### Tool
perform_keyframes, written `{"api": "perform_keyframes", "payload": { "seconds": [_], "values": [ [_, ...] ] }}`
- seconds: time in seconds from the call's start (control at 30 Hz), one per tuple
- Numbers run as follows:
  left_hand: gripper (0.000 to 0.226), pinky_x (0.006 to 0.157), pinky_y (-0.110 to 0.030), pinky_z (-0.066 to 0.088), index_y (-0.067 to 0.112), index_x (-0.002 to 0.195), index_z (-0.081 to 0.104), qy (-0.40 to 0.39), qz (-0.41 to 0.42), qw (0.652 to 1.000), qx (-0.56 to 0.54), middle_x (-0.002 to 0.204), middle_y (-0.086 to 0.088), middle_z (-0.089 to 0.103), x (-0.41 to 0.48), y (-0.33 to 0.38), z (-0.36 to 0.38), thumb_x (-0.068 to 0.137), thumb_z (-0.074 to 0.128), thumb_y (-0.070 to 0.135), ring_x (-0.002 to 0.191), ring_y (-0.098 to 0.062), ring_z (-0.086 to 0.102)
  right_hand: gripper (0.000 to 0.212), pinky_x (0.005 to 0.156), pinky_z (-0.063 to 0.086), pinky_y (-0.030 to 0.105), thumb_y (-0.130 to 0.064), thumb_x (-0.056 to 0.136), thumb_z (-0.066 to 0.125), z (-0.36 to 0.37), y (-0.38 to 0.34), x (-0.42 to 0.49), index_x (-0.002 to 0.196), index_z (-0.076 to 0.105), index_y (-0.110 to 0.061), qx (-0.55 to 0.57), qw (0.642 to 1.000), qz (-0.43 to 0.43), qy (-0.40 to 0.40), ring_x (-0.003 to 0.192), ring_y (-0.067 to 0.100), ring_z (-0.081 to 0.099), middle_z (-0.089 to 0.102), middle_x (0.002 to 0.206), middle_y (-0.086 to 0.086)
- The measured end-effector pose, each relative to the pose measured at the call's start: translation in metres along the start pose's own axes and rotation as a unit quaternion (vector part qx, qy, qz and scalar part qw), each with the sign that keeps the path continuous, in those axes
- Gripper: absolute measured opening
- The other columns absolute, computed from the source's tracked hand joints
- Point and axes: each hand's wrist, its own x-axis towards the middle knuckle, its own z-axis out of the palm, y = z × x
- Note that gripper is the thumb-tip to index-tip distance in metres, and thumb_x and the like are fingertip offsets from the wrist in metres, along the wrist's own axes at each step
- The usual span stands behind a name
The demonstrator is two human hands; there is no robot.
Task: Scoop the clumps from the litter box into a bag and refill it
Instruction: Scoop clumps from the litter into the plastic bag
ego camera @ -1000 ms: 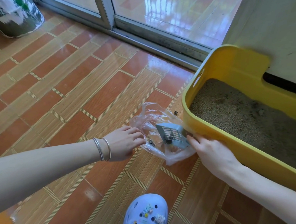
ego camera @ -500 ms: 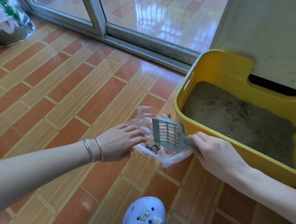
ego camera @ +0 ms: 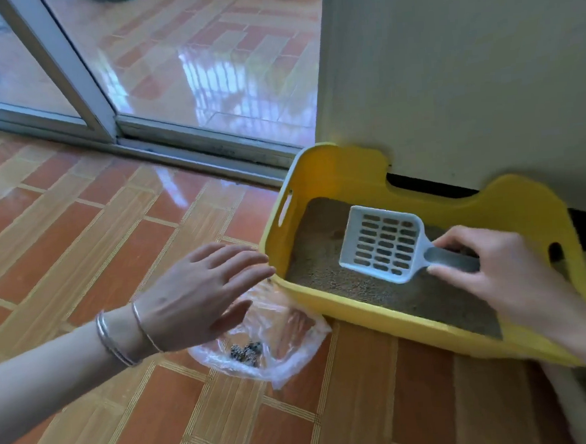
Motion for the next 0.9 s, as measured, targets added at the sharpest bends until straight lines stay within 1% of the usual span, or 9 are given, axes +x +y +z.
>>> {"api": "perform_keyframes", "payload": {
  "seconds": [0.1,0.27,0.33,0.37,0.47,0.57,0.63,0.77,0.9],
  "values": [
    [0.044,0.099,-0.033,0.037,0.020,0.128,0.053,-0.025,0.040,0.999,0.005,0.126,0.000,0.059,0.033,0.013,0.012,0.094,0.036,0.044,0.116,-0.018,0.055,0.017,0.057,0.046,0.030,-0.033,0.076,0.074,0.001,0.039,0.004,0.084,0.060,-0.027,-0.043,0.994,0.094,-0.043,0.071,0.003,0.056,0.062,0.079,-0.013],
    [0.048,0.093,-0.033,0.045,0.021,0.123,0.054,-0.042,0.093,0.994,-0.047,0.119,0.002,0.061,0.080,0.024,0.041,0.087,0.042,0.051,0.111,-0.016,0.057,0.021,0.049,0.037,0.025,-0.040,0.080,0.067,0.017,0.084,0.011,0.092,0.058,-0.026,-0.066,0.977,0.188,-0.076,0.064,0.005,0.055,0.064,0.081,-0.008],
    [0.047,0.087,-0.031,0.043,0.022,0.120,0.055,-0.050,0.106,0.991,-0.067,0.114,0.005,0.062,0.089,0.026,0.049,0.087,0.041,0.053,0.105,-0.015,0.058,0.019,0.043,0.030,0.022,-0.043,0.083,0.062,0.016,0.098,0.011,0.093,0.053,-0.029,-0.128,0.967,0.193,-0.103,0.057,0.004,0.052,0.062,0.077,-0.009],
    [0.046,0.084,-0.029,0.042,0.023,0.118,0.056,-0.049,0.114,0.989,-0.075,0.111,0.005,0.062,0.091,0.025,0.054,0.089,0.039,0.054,0.101,-0.015,0.059,0.020,0.042,0.030,0.021,-0.044,0.084,0.061,0.014,0.105,0.010,0.095,0.054,-0.030,-0.154,0.961,0.200,-0.113,0.055,0.003,0.051,0.060,0.073,-0.011],
    [0.045,0.080,-0.030,0.041,0.022,0.116,0.057,-0.035,0.123,0.989,-0.079,0.109,0.006,0.062,0.090,0.022,0.061,0.090,0.041,0.054,0.099,-0.015,0.060,0.027,0.049,0.046,0.029,-0.048,0.084,0.059,0.006,0.128,0.010,0.102,0.057,-0.028,-0.174,0.953,0.223,-0.110,0.058,0.007,0.055,0.060,0.072,-0.011],
    [0.044,0.082,-0.031,0.039,0.020,0.116,0.059,-0.024,0.131,0.988,-0.080,0.111,0.004,0.063,0.089,0.020,0.062,0.088,0.045,0.051,0.098,-0.016,0.061,0.024,0.052,0.045,0.030,-0.045,0.088,0.054,0.004,0.139,0.010,0.101,0.058,-0.024,-0.227,0.936,0.225,-0.147,0.062,0.009,0.054,0.051,0.067,-0.014],
    [0.044,0.083,-0.031,0.039,0.020,0.114,0.061,-0.018,0.134,0.988,-0.077,0.111,0.003,0.064,0.089,0.020,0.064,0.087,0.047,0.051,0.098,-0.017,0.062,0.024,0.057,0.050,0.032,-0.045,0.090,0.051,0.008,0.142,0.010,0.101,0.058,-0.025,-0.257,0.930,0.208,-0.159,0.066,0.011,0.057,0.056,0.072,-0.011],
    [0.043,0.081,-0.031,0.039,0.020,0.111,0.064,-0.021,0.134,0.987,-0.087,0.110,0.004,0.064,0.090,0.022,0.066,0.088,0.046,0.050,0.095,-0.016,0.062,0.023,0.046,0.035,0.023,-0.043,0.092,0.050,0.018,0.138,0.023,0.107,0.055,-0.027,-0.235,0.935,0.217,-0.152,0.063,0.009,0.049,0.048,0.071,-0.013],
    [0.039,0.081,-0.030,0.038,0.021,0.112,0.063,-0.029,0.137,0.985,-0.096,0.109,0.005,0.063,0.091,0.020,0.070,0.087,0.050,0.048,0.095,-0.016,0.061,0.024,0.044,0.031,0.020,-0.038,0.090,0.055,0.035,0.142,0.042,0.107,0.058,-0.022,-0.203,0.947,0.207,-0.141,0.056,0.002,0.046,0.046,0.069,-0.015]
  ]
}}
